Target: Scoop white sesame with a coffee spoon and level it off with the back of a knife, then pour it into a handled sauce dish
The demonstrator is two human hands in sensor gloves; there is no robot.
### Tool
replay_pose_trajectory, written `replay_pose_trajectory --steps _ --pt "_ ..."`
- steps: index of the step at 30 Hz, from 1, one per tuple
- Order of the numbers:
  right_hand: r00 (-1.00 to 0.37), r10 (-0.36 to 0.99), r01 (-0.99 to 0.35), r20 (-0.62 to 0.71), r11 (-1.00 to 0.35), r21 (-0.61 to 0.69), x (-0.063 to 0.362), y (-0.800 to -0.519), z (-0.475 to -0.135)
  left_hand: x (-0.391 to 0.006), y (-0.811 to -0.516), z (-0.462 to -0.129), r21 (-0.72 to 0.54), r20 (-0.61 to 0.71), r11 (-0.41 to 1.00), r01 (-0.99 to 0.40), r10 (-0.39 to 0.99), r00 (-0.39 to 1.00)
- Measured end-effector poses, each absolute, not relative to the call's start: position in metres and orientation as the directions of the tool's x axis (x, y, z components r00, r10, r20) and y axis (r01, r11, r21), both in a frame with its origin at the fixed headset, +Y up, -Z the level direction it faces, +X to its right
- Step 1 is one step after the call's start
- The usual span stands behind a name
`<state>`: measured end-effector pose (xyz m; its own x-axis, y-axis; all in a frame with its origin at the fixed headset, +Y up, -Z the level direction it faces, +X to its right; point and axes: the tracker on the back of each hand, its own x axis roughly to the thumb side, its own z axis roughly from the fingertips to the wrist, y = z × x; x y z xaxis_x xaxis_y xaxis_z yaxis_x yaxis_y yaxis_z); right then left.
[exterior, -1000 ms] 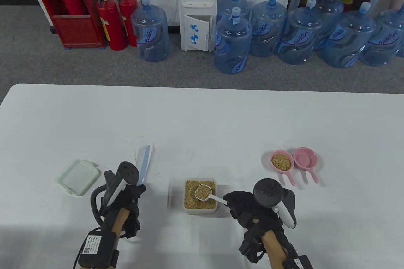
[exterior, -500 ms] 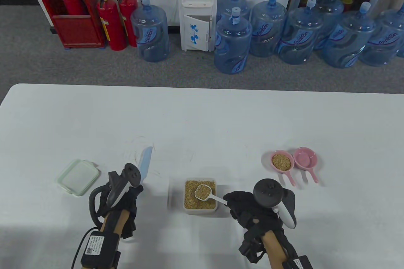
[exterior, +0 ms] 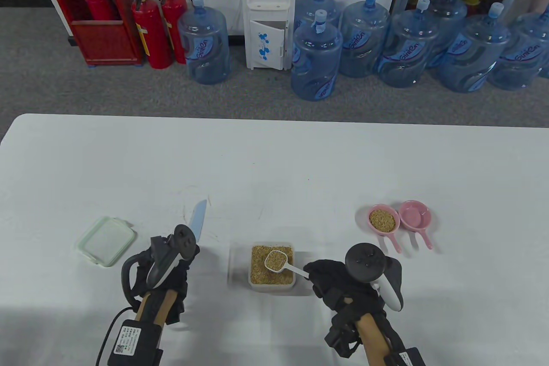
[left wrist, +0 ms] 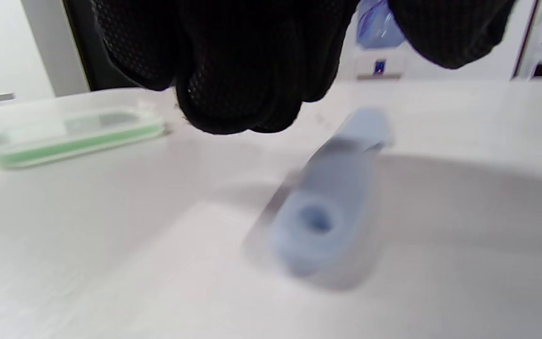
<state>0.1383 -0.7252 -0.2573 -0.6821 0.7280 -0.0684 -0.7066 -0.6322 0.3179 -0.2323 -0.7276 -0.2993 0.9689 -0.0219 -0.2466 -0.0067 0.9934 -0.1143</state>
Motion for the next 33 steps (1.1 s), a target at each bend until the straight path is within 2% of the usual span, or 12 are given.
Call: replay_pose_trajectory --steps 6,12,25,33 --pt "-0.680 0.730 -0.708 -0.070 -0.630 0.319 0.138 -0.725 -0.257 -0.210 -0.711 -0.282 0.058 -0.072 0.996 -0.066 0.070 0.995" --pt "-0.675 0.734 -0.713 -0.072 -0.625 0.317 0.139 -0.726 -0.257 -0.198 -0.717 -0.279 0.036 0.091 0.986 -0.163 0.159 0.983" --pt "-0.591 0.802 -0.785 -0.087 -0.547 0.290 0.148 -0.719 -0.257 -0.197 -0.724 -0.280 -0.018 0.100 0.989 -0.150 0.151 0.983" --pt "-0.506 0.854 -0.856 -0.119 -0.481 0.188 0.176 -0.706 -0.258 -0.198 -0.723 -0.281 -0.018 0.106 0.992 -0.122 0.123 0.987"
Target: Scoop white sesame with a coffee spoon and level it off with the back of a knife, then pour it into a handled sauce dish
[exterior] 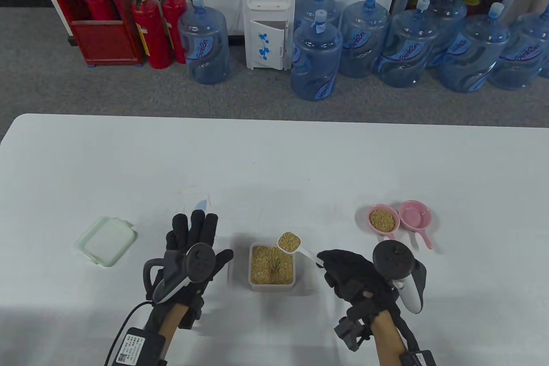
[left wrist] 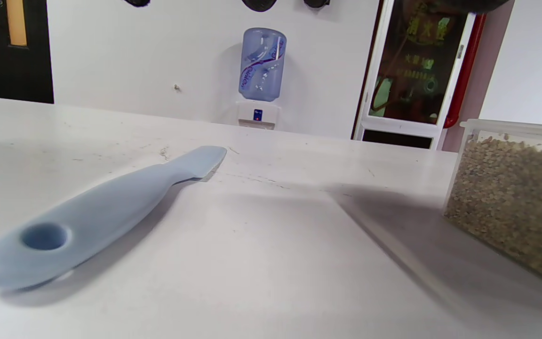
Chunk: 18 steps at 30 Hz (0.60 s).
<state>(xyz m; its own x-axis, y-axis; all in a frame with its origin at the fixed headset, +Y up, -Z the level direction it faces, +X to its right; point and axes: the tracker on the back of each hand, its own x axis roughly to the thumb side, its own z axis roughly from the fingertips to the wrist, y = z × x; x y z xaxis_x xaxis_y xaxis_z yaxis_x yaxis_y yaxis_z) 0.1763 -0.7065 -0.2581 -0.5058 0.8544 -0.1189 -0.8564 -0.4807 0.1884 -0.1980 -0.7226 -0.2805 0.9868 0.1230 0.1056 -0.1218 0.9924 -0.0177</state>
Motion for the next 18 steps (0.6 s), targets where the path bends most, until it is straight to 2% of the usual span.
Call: replay_pose_trajectory --steps 13,18 --pt "-0.424 0.878 -0.883 -0.222 -0.455 -0.116 0.278 -0.675 -0.279 -0.202 -0.721 -0.282 -0.007 0.103 0.992 -0.123 0.123 0.987" --pt "-0.452 0.838 -0.820 -0.306 -0.525 -0.227 0.321 -0.675 -0.287 -0.203 -0.722 -0.283 -0.011 0.099 0.992 -0.124 0.124 0.987"
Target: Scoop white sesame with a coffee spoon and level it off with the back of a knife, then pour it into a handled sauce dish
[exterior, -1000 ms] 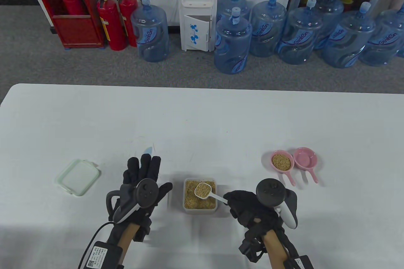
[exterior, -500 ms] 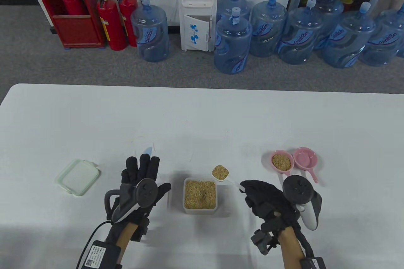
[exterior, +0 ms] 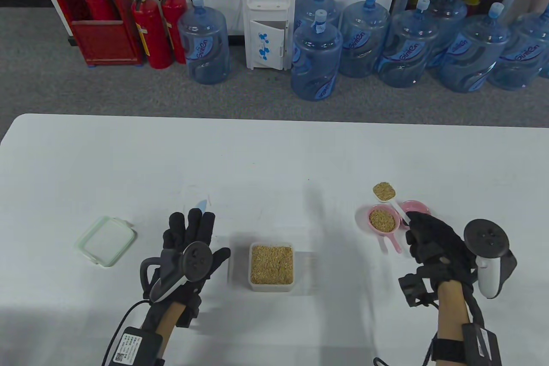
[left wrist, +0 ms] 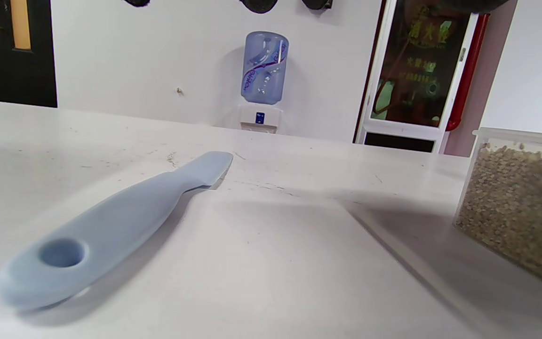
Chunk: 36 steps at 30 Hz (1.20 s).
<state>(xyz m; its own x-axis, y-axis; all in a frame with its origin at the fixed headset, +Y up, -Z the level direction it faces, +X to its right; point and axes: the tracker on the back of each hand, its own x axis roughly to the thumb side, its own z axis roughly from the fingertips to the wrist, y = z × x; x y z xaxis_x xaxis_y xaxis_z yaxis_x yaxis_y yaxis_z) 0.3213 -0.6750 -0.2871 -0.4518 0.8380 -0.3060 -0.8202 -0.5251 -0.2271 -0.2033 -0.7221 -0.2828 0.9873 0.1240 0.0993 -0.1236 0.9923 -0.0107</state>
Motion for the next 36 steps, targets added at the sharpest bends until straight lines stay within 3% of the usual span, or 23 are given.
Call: replay_pose_trajectory --steps 6,12,16,20,27,32,36 --pt "-0.491 0.753 -0.732 -0.438 -0.629 -0.260 0.354 -0.692 -0.291 -0.206 -0.722 -0.283 -0.010 0.096 0.991 -0.135 0.135 0.986" --pt "-0.613 0.592 -0.582 -0.523 -0.786 -0.209 0.357 -0.704 -0.297 -0.204 -0.723 -0.283 -0.020 0.105 0.991 -0.133 0.134 0.985" --pt "-0.727 0.442 -0.430 -0.525 -0.890 -0.154 0.344 -0.706 -0.303 -0.201 -0.724 -0.283 -0.026 0.120 0.991 -0.130 0.132 0.984" --pt "-0.835 0.214 -0.189 -0.506 -0.977 -0.102 0.328 -0.704 -0.308 -0.198 -0.725 -0.282 -0.032 0.137 0.992 -0.124 0.127 0.982" --pt "-0.876 -0.071 0.118 -0.476 -0.991 -0.069 0.308 -0.706 -0.309 -0.195 -0.727 -0.281 -0.038 0.153 0.992 -0.119 0.124 0.980" --pt "-0.876 -0.134 0.202 -0.463 -0.974 -0.102 0.302 -0.704 -0.303 -0.192 -0.728 -0.281 -0.043 0.173 0.992 -0.119 0.124 0.977" --pt "-0.890 -0.115 0.193 -0.441 -0.972 -0.136 0.302 -0.698 -0.294 -0.183 -0.731 -0.280 -0.062 0.218 0.992 -0.114 0.125 0.968"
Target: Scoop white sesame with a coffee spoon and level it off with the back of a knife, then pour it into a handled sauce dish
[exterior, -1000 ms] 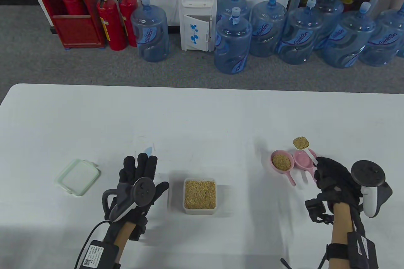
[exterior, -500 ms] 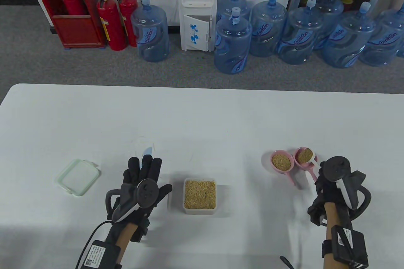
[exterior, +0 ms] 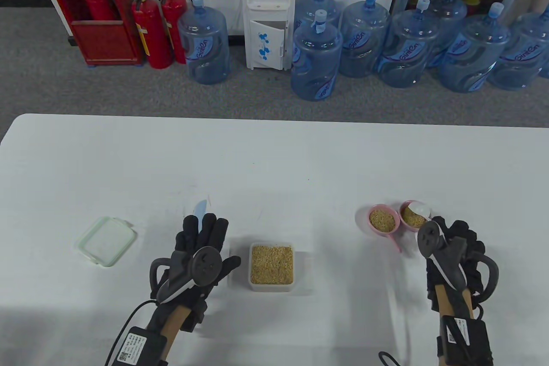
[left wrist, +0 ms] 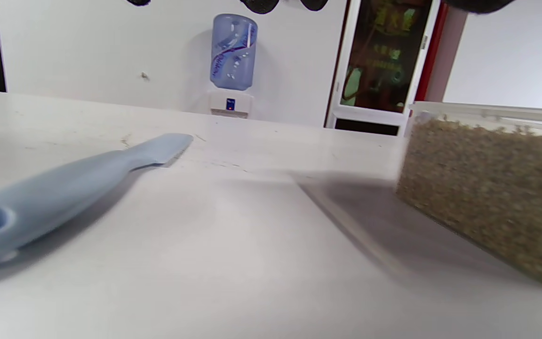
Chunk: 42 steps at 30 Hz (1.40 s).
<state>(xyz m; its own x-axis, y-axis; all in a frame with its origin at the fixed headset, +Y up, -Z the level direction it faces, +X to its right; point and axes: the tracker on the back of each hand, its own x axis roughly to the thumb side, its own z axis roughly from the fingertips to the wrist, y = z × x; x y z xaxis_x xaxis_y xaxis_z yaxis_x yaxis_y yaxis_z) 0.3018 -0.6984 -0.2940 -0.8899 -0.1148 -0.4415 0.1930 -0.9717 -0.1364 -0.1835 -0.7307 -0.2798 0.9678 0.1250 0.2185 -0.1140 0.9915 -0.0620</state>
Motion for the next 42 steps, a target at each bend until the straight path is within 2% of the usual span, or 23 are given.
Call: replay_pose_trajectory --steps 3,8,13,17,22,26,29,34,39,42 --pt "-0.906 -0.071 0.157 -0.416 -0.972 -0.175 0.300 -0.689 -0.285 -0.174 -0.733 -0.278 -0.089 0.259 0.990 -0.106 0.126 0.958" --pt "-0.945 0.082 0.005 -0.316 -0.965 -0.263 0.285 -0.668 -0.268 -0.162 -0.739 -0.277 -0.184 0.315 0.973 -0.138 0.192 0.930" --pt "-0.963 0.240 -0.192 -0.126 -0.932 -0.307 0.245 -0.655 -0.254 -0.154 -0.748 -0.278 -0.257 0.347 0.957 -0.133 0.220 0.912" --pt "-0.966 0.251 -0.258 0.062 -0.929 -0.266 0.195 -0.657 -0.247 -0.150 -0.754 -0.281 -0.272 0.354 0.955 -0.119 0.215 0.910" --pt "-0.945 0.169 -0.222 0.280 -0.961 -0.168 0.132 -0.667 -0.242 -0.150 -0.757 -0.283 -0.298 0.353 0.944 -0.139 0.244 0.903" --pt "-0.922 0.056 -0.111 0.384 -0.986 -0.124 0.094 -0.684 -0.239 -0.150 -0.757 -0.283 -0.307 0.351 0.941 -0.140 0.249 0.903" --pt "-0.914 -0.032 -0.027 0.404 -0.990 -0.139 0.080 -0.695 -0.240 -0.150 -0.757 -0.283 -0.306 0.353 0.943 -0.133 0.242 0.904" --pt "-0.918 -0.151 0.103 0.367 -0.984 -0.146 0.079 -0.696 -0.242 -0.150 -0.757 -0.283 -0.312 0.350 0.941 -0.131 0.242 0.905" --pt "-0.939 -0.020 0.042 0.342 -0.998 0.057 0.076 -0.693 -0.250 -0.150 -0.756 -0.283 -0.318 0.346 0.939 -0.130 0.243 0.906" --pt "-0.949 0.052 -0.011 0.311 -0.991 0.132 0.074 -0.691 -0.254 -0.150 -0.757 -0.283 -0.319 0.345 0.939 -0.130 0.243 0.906"
